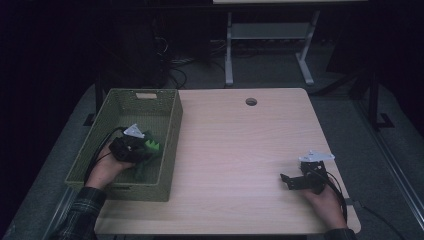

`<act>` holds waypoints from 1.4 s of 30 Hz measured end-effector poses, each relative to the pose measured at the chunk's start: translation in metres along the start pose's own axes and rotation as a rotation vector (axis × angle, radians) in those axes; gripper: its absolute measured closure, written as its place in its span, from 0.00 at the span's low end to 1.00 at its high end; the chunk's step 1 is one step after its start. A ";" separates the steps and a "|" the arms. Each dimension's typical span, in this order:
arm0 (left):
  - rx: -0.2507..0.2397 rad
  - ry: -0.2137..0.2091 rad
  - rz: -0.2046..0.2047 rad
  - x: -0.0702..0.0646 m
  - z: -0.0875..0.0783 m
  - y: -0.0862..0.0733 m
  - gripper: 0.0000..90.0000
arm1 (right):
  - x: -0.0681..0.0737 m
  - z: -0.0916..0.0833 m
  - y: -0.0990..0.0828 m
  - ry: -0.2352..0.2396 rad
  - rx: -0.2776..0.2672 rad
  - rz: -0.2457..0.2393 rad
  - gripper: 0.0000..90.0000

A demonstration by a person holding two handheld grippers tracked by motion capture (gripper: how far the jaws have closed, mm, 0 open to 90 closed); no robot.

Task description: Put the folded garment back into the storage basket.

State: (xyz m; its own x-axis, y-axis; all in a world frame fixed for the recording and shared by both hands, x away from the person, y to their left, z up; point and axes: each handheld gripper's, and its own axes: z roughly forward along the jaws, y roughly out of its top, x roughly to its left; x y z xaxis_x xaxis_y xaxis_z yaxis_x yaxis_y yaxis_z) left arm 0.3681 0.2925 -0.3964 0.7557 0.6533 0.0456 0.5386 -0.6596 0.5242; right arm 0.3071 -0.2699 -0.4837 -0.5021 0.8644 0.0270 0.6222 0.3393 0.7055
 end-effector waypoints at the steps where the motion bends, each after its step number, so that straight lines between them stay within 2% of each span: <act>1: -0.001 0.002 0.015 -0.001 -0.001 0.001 0.70 | 0.000 0.000 0.000 0.000 0.000 0.000 0.03; 7: -0.026 0.010 0.032 -0.007 -0.009 0.002 0.59 | 0.000 0.000 0.000 0.000 0.000 0.000 0.03; 12: -0.069 0.019 0.021 -0.006 -0.019 0.001 0.53 | 0.000 0.000 0.000 0.000 0.000 0.000 0.03; 18: -0.144 0.028 -0.011 -0.004 -0.032 0.004 0.44 | 0.000 0.000 0.000 0.000 0.000 0.000 0.03; 27: -0.247 -0.028 -0.054 -0.010 -0.040 0.018 0.30 | 0.000 0.000 0.000 0.000 0.000 0.000 0.03; 31: -0.268 -0.045 -0.074 -0.015 -0.040 0.026 0.23 | 0.000 0.000 0.000 0.000 0.000 0.000 0.03; 36: -0.304 -0.062 -0.084 -0.023 -0.041 0.039 0.16 | 0.000 0.000 0.000 0.000 0.000 0.001 0.03; 42: -0.344 -0.085 -0.082 -0.037 -0.038 0.055 0.14 | 0.000 0.001 0.001 -0.003 0.001 0.007 0.03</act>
State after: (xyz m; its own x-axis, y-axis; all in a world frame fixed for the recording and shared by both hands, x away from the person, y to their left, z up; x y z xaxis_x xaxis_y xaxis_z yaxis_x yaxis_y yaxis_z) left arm 0.3559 0.2463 -0.3371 0.7510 0.6564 -0.0718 0.4532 -0.4332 0.7791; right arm 0.3080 -0.2694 -0.4836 -0.4959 0.8679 0.0294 0.6262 0.3340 0.7045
